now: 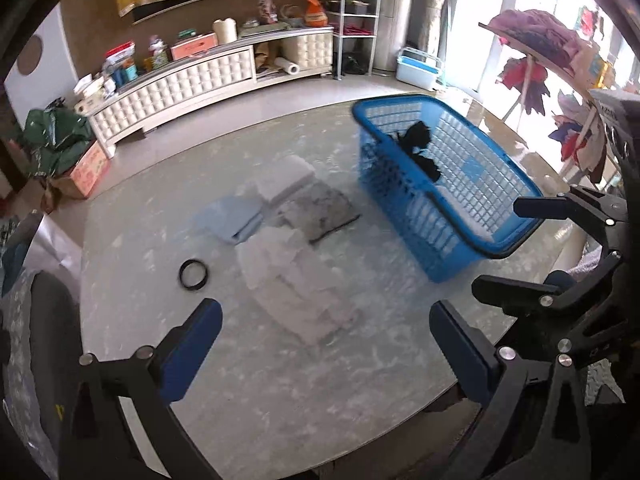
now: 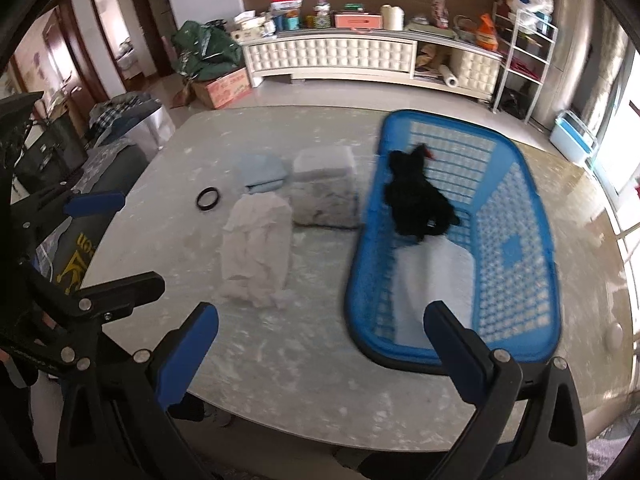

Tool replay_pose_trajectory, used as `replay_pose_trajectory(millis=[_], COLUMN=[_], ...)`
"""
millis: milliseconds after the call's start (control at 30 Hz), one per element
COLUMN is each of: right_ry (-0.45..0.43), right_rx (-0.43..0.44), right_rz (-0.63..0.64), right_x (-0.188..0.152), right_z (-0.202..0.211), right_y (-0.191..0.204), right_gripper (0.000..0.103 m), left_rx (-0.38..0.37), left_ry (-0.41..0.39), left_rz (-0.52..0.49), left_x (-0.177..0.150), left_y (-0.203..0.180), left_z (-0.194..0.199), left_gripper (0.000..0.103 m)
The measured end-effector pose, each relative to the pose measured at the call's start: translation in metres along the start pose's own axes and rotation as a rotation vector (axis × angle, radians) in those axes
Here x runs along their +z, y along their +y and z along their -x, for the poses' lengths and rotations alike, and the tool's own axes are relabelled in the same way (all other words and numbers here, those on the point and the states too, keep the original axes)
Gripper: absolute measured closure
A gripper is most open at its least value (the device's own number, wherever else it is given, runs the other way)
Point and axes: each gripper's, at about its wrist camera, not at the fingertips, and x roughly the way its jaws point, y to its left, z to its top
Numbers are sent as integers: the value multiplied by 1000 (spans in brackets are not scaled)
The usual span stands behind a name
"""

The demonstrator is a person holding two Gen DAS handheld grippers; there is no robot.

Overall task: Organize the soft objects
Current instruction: 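Grasp the white gauze cloth with the right gripper while the left grasps the black ring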

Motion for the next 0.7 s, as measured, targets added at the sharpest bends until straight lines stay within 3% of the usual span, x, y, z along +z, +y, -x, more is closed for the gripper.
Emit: replay_pose_trajectory(millis=[300,700], right_ry=[45,150], right_rx=[49,108], right_rz=[81,98], right_x=[13,23], right_z=[-36,-91], right_y=[45,75], right_gripper=[0,0], left_rx=[41,58], left_ry=[15,68], left_rz=[80,147], left_x=[-28,-52], left_y=[42,90], left_z=[8,-20], left_gripper=[0,0])
